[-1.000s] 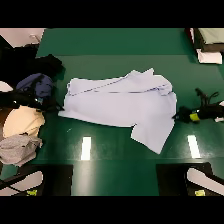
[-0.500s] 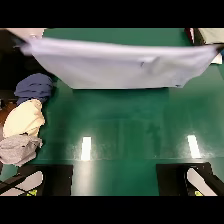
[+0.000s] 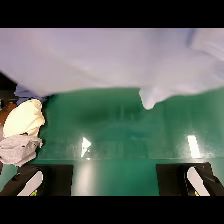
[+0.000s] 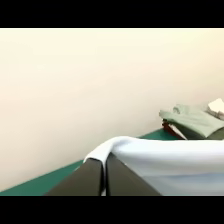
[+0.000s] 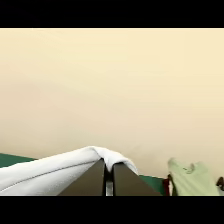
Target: Fold the shirts.
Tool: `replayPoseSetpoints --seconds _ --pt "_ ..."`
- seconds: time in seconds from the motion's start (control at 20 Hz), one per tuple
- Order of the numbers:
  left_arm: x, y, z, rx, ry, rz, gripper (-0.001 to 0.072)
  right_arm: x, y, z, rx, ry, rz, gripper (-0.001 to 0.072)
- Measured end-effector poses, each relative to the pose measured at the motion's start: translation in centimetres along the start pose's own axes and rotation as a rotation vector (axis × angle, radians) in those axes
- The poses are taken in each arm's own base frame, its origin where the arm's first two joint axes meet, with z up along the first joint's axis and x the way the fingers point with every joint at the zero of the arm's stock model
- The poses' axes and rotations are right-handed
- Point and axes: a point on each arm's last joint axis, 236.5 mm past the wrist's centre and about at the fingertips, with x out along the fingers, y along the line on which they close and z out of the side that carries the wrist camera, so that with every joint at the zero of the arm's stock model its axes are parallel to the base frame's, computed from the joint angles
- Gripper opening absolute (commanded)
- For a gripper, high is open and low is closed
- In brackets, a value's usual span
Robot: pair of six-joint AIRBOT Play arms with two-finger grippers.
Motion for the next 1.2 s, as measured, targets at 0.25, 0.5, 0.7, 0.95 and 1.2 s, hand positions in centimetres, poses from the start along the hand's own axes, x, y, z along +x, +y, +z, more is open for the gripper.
replayPoseSetpoints --seconds 0.25,0.5,0.7,0.95,1.2 --pt "2.8 3.9 -6.4 -0.119 0.158 0.055 0.0021 2.1 -3.5 -5.3 0.056 0.208 -0.080 0.0015" --pt "7.8 8.9 -27.1 -0.442 0.659 0.031 0.0022 8.6 -5.0 -22.6 0.252 0.766 0.042 0.0015" --pt "8.4 10.2 -41.9 -0.684 0.985 0.007 0.0022 11.4 -2.9 -36.5 0.272 1.186 0.110 0.0015" --pt "10.9 12.4 -51.4 -0.812 1.053 0.027 0.0022 16.8 -0.9 -47.3 0.233 1.310 0.083 0.0015" --pt "14.5 16.0 -54.5 -0.814 0.913 0.109 0.0022 22.7 -0.7 -51.0 0.273 1.177 0.015 0.0015"
